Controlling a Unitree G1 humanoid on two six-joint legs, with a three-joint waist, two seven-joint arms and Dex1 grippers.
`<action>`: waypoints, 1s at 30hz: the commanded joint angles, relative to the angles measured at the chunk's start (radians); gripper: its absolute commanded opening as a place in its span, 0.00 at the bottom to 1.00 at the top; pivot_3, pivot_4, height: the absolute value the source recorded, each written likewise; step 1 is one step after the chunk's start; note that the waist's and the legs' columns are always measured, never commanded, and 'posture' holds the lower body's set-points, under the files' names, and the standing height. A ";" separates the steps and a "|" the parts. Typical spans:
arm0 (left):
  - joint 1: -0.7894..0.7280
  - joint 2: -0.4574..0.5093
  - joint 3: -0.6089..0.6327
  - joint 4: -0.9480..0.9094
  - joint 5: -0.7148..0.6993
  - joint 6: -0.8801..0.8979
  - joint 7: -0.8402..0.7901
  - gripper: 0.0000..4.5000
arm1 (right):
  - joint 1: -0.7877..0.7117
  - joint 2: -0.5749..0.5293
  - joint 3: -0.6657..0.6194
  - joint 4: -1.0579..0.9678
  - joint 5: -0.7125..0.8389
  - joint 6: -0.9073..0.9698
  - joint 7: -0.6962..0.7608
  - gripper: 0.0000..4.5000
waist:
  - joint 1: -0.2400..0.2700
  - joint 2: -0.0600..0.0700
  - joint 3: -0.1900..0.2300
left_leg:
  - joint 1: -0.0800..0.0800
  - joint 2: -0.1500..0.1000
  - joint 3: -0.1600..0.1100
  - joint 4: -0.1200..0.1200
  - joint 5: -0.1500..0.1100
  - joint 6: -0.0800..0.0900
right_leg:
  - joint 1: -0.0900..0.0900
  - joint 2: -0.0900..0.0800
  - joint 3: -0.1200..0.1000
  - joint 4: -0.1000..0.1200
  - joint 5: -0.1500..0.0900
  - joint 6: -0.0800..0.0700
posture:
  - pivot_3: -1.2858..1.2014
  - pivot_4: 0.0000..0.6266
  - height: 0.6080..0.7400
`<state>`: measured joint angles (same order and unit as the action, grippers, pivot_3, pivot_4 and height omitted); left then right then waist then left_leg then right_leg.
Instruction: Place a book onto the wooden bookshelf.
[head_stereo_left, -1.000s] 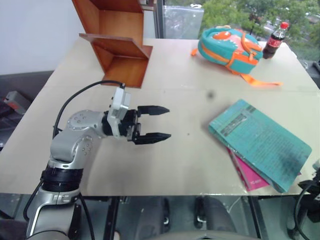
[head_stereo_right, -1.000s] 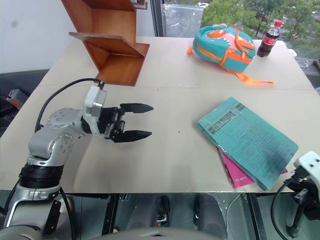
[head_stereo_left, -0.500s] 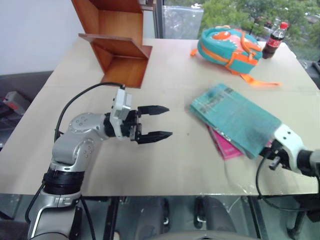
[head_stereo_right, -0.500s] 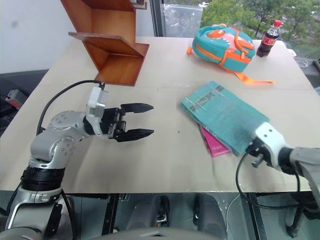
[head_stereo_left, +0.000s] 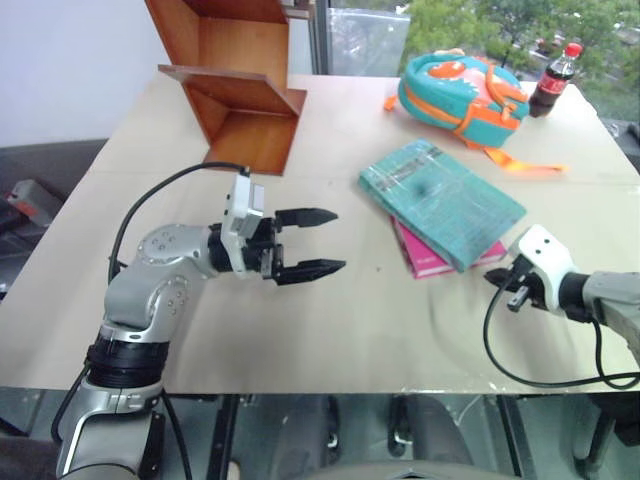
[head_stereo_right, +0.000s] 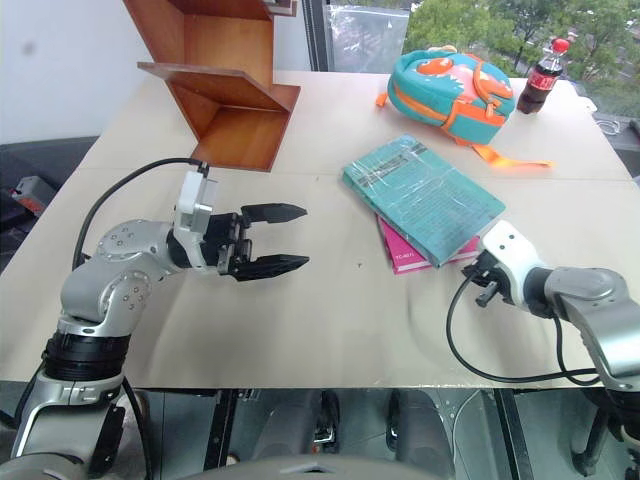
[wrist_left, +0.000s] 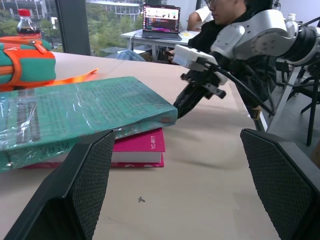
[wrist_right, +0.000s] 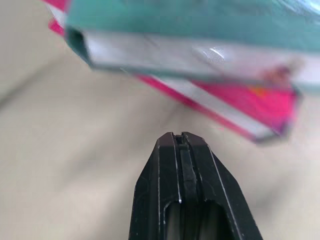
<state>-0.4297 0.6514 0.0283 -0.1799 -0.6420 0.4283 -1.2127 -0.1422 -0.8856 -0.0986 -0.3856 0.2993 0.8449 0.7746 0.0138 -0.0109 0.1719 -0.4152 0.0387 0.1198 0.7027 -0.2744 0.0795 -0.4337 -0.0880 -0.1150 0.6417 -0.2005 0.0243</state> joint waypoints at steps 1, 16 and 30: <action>-0.010 -0.007 0.005 -0.026 0.006 -0.016 0.017 0.94 | -0.052 -0.031 -0.065 0.049 -0.048 -0.064 -0.049 0.01 | -0.002 0.000 0.000 | 0.001 0.000 0.000 0.000 0.000 0.000 | 0.000 0.000 0.000 0.000 0.000 0.000 | 0.52 0.24 1.00; -0.006 -0.019 0.012 -0.044 0.029 -0.023 0.059 0.94 | -0.878 0.284 0.026 1.023 -0.210 -0.173 -0.405 0.01 | -0.023 0.001 0.000 | -0.001 0.000 0.006 -0.001 0.000 0.000 | -0.004 0.001 0.004 0.002 0.003 -0.004 | 0.52 0.24 1.00; 0.055 0.006 0.046 -0.077 0.026 -0.027 0.101 0.94 | -1.006 0.390 0.084 1.276 -0.208 -0.299 -0.126 0.01 | -0.032 0.003 0.002 | -0.001 0.001 0.009 -0.004 0.000 -0.001 | -0.006 0.000 0.005 0.002 0.003 -0.004 | 0.52 0.24 1.00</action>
<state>-0.3798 0.6444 0.0427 -0.2236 -0.6100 0.4209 -1.1139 -1.1343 -0.4905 -0.0139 0.9518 0.0800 0.5413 0.6175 -0.0182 -0.0077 0.1737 -0.4157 0.0397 0.1286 0.6984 -0.2740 0.0789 -0.4393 -0.0877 -0.1097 0.6438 -0.1975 0.0200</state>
